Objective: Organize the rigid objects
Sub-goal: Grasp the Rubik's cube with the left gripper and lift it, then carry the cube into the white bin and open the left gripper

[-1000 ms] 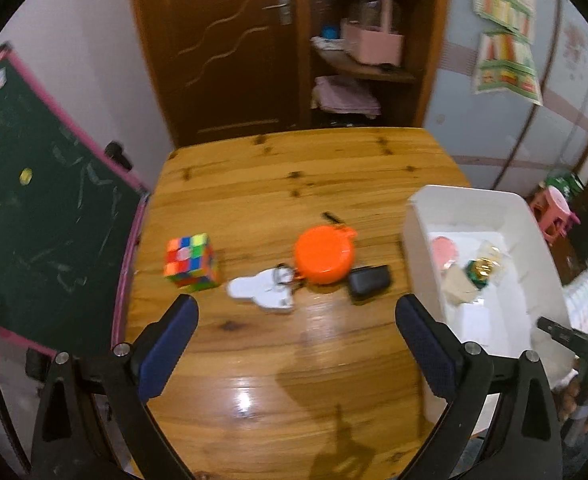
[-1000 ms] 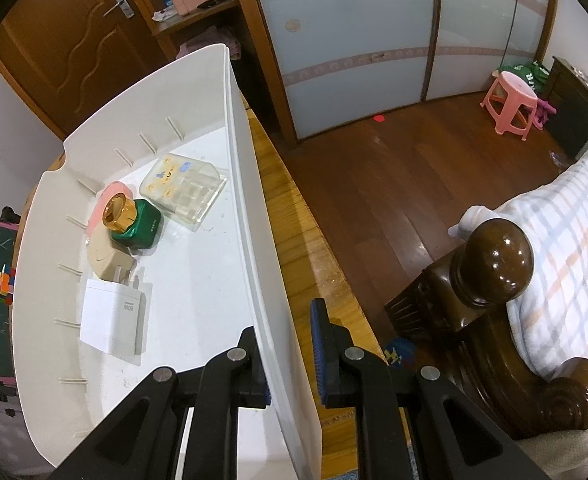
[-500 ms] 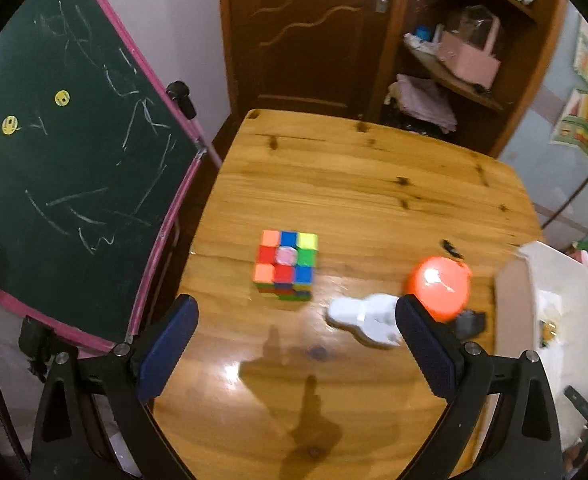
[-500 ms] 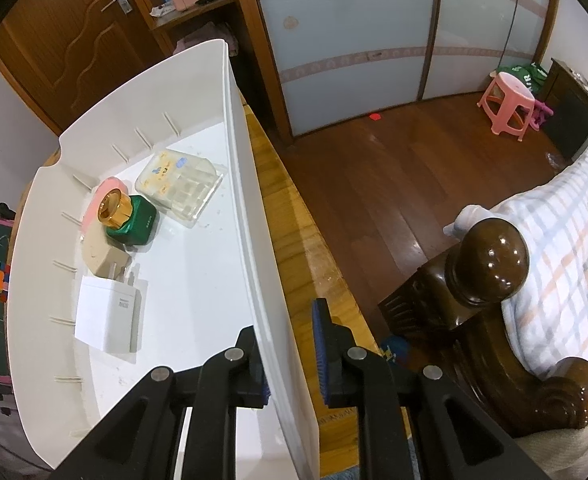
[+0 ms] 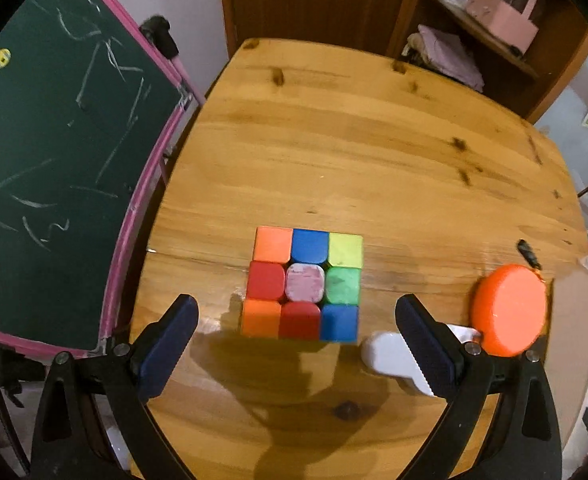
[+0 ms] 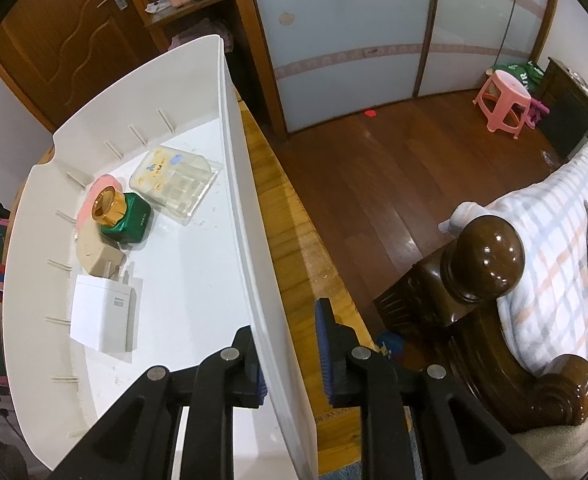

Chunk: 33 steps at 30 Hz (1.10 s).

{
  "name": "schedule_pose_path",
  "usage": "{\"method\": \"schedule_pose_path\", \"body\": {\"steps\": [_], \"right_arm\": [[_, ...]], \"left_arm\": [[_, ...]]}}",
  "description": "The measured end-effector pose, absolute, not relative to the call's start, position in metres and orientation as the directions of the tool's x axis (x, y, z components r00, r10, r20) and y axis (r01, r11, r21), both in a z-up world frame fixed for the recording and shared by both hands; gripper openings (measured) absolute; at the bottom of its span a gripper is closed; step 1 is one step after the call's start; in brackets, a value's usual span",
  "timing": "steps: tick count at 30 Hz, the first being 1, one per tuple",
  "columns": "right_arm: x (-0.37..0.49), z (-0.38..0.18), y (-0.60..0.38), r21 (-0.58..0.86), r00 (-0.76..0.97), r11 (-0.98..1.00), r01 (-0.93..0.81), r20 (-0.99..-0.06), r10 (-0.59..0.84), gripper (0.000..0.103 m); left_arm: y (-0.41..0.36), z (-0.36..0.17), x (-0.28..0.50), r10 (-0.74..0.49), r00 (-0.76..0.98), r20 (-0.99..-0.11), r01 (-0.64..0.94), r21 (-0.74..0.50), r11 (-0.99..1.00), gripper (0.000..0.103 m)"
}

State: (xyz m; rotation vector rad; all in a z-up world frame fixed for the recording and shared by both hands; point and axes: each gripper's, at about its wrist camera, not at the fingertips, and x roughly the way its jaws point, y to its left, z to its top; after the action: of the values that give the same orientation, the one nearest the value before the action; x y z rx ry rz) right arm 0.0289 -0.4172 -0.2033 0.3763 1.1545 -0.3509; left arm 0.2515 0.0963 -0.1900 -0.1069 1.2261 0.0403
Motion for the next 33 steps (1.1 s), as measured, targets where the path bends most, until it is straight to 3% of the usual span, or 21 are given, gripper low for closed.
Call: {"method": "schedule_pose_path", "body": {"steps": [6, 10, 14, 18, 27, 33], "right_arm": [[0.029, -0.204, -0.417, 0.103, 0.360, 0.882, 0.459, -0.930, -0.079, 0.020], [0.029, -0.203, -0.417, 0.101, 0.359, 0.882, 0.461, -0.930, -0.081, 0.021], [0.029, -0.203, -0.417, 0.099, 0.358, 0.881, 0.462, -0.930, -0.083, 0.021], [0.028, -0.203, -0.417, 0.097, 0.357, 0.881, 0.463, -0.930, -0.085, 0.021], [0.027, -0.203, -0.418, 0.097, 0.357, 0.880, 0.465, -0.930, -0.086, 0.021], [0.026, -0.203, -0.418, 0.108, 0.361, 0.876, 0.469, -0.929, -0.079, 0.021]], "left_arm": [[0.097, -0.207, 0.261, -0.022, 0.322, -0.947, -0.099, -0.057, 0.993, 0.099], [0.102, -0.212, 0.264, 0.010, 0.317, -0.948, -0.135, -0.035, 0.990, 0.088], [0.106, -0.217, 0.264, -0.012, 0.305, -0.952, -0.147, -0.059, 0.987, 0.085], [0.100, -0.217, 0.265, -0.066, 0.299, -0.952, -0.110, -0.103, 0.989, 0.061], [0.090, -0.212, 0.257, -0.037, 0.298, -0.954, -0.096, -0.069, 0.993, 0.060], [0.068, -0.173, 0.232, -0.033, 0.363, -0.931, -0.024, -0.045, 0.999, 0.060]]}}
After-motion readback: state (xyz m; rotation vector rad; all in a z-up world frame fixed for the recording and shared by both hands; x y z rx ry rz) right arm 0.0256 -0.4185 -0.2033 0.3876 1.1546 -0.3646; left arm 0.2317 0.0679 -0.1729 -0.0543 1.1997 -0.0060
